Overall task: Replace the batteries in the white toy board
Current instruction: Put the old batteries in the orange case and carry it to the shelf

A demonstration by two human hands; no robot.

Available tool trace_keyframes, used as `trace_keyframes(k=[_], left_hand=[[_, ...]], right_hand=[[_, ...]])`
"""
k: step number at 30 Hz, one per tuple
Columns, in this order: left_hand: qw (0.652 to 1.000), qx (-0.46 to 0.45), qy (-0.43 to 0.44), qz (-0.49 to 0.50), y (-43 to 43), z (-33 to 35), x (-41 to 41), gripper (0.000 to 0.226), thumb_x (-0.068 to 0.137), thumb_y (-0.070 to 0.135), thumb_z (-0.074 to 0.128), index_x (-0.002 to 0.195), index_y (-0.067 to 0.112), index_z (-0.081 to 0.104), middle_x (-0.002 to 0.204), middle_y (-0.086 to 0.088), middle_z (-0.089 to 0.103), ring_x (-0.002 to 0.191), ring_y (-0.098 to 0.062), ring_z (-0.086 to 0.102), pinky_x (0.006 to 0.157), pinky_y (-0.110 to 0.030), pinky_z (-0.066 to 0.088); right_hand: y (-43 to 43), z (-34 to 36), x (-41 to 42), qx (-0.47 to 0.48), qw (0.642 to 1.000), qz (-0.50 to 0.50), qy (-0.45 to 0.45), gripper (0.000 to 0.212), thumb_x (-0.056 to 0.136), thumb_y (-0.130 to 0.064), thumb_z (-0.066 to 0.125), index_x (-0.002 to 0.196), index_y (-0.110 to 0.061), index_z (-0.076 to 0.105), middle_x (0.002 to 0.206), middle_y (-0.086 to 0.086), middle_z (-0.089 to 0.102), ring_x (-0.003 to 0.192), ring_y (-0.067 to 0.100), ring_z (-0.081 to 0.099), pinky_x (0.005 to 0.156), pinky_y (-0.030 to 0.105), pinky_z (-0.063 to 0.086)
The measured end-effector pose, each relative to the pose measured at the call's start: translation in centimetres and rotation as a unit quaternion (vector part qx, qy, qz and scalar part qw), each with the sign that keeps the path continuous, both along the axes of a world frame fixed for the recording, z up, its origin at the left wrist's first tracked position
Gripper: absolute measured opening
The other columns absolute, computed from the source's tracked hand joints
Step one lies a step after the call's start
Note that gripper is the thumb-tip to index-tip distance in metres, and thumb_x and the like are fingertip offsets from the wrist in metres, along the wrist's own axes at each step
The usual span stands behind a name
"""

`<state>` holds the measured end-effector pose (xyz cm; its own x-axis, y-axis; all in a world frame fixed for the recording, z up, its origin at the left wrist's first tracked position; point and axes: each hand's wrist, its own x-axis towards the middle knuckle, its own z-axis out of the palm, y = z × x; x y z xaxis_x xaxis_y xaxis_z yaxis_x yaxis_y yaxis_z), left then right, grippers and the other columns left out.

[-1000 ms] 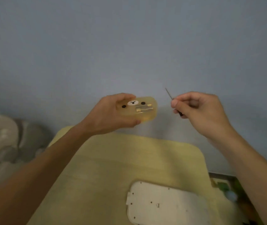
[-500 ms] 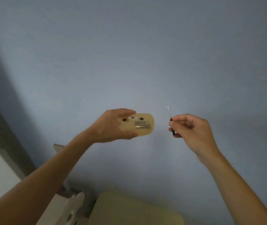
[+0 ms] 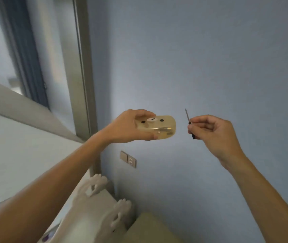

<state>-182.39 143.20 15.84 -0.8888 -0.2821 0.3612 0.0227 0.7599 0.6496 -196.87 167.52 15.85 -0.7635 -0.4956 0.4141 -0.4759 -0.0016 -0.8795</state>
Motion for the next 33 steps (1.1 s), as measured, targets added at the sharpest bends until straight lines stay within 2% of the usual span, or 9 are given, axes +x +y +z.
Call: trace_keyframes(k=[3, 7, 12, 15, 19, 22, 26, 30, 33], left_hand=[[0.997, -0.001, -0.004, 0.082, -3.8, -0.3, 8.6, 0.067, 0.066, 0.055, 0.091, 0.127, 0.038, 0.069, 0.114, 0.020, 0.074, 0.103, -0.002, 0.071, 0.093, -0.030, 0.058], [0.979, -0.001, -0.014, 0.201, -8.5, -0.6, 22.6, 0.058, 0.070, 0.045, 0.092, 0.123, 0.036, 0.070, 0.111, 0.014, 0.075, 0.096, -0.008, 0.072, 0.079, -0.030, 0.062], [0.932, -0.042, -0.045, 0.357, -12.9, -1.2, 42.4, 0.063, 0.069, 0.052, 0.091, 0.126, 0.039, 0.069, 0.114, 0.020, 0.072, 0.099, 0.003, 0.068, 0.087, -0.029, 0.061], [0.898, -0.046, -0.058, 0.434, -14.3, -1.5, 53.6, 0.062, 0.069, 0.057, 0.089, 0.125, 0.039, 0.069, 0.113, 0.019, 0.073, 0.098, 0.004, 0.068, 0.093, -0.028, 0.058], [0.859, -0.058, -0.074, 0.503, -15.3, -1.5, 66.0, 0.066, 0.074, 0.055, 0.087, 0.133, 0.032, 0.068, 0.119, 0.011, 0.072, 0.102, -0.011, 0.069, 0.083, -0.013, 0.049], [0.836, -0.053, -0.070, 0.542, -15.8, -1.9, 73.2, 0.080, 0.068, 0.066, 0.084, 0.138, 0.031, 0.064, 0.124, 0.013, 0.069, 0.109, -0.012, 0.068, 0.091, -0.026, 0.053], [0.807, -0.066, -0.083, 0.581, -17.5, -2.3, 80.9, 0.082, 0.071, 0.067, 0.080, 0.141, 0.026, 0.063, 0.130, 0.005, 0.072, 0.108, -0.014, 0.069, 0.095, -0.036, 0.058], [0.793, -0.060, -0.065, 0.603, -20.5, -2.7, 86.4, 0.082, 0.076, 0.061, 0.082, 0.143, 0.020, 0.061, 0.132, 0.000, 0.071, 0.112, -0.018, 0.068, 0.095, -0.033, 0.057], [0.787, -0.051, -0.052, 0.613, -24.1, -3.9, 90.0, 0.083, 0.076, 0.068, 0.077, 0.142, 0.022, 0.062, 0.130, 0.003, 0.072, 0.112, -0.018, 0.069, 0.097, -0.039, 0.059]], right_hand=[[-6.2, 0.3, 4.7, 0.013, 0.996, 0.083, 0.012, 0.015, 0.087, -0.009, 0.081, 0.096, -0.021, 0.080, 0.085, 0.002, 0.082, 0.078, 0.015, 0.076, 0.079, 0.027, 0.061], [-15.8, 0.3, 14.2, 0.024, 0.977, 0.208, 0.027, 0.015, 0.089, -0.014, 0.081, 0.101, -0.023, 0.081, 0.087, -0.002, 0.082, 0.082, 0.011, 0.077, 0.075, 0.017, 0.060], [-27.7, -1.1, 30.1, 0.022, 0.935, 0.354, 0.002, 0.015, 0.089, -0.011, 0.080, 0.101, -0.021, 0.081, 0.084, -0.001, 0.081, 0.071, 0.007, 0.072, 0.072, 0.020, 0.059], [-33.4, -2.3, 40.7, 0.023, 0.904, 0.426, 0.011, 0.015, 0.088, -0.013, 0.081, 0.096, -0.026, 0.081, 0.085, -0.001, 0.082, 0.076, 0.012, 0.075, 0.074, 0.026, 0.062], [-39.0, -2.9, 53.6, 0.010, 0.868, 0.496, 0.015, 0.016, 0.088, -0.010, 0.079, 0.100, -0.019, 0.082, 0.085, -0.003, 0.081, 0.070, 0.005, 0.073, 0.068, 0.013, 0.057], [-42.3, -3.0, 61.3, 0.017, 0.844, 0.536, 0.017, 0.016, 0.088, -0.010, 0.078, 0.102, -0.017, 0.082, 0.086, -0.003, 0.081, 0.067, -0.003, 0.070, 0.063, 0.007, 0.051], [-46.4, -3.0, 70.0, 0.021, 0.819, 0.571, 0.049, 0.016, 0.087, -0.015, 0.079, 0.102, -0.022, 0.083, 0.088, -0.013, 0.080, 0.076, -0.007, 0.073, 0.073, 0.009, 0.052], [-50.9, -3.5, 76.1, 0.019, 0.802, 0.595, 0.055, 0.018, 0.087, -0.013, 0.078, 0.103, -0.019, 0.083, 0.087, -0.010, 0.081, 0.078, 0.000, 0.076, 0.072, 0.010, 0.053], [-55.2, -4.7, 79.7, 0.022, 0.797, 0.602, 0.046, 0.018, 0.086, -0.013, 0.078, 0.101, -0.021, 0.084, 0.088, -0.008, 0.082, 0.081, 0.004, 0.077, 0.080, 0.020, 0.058]])
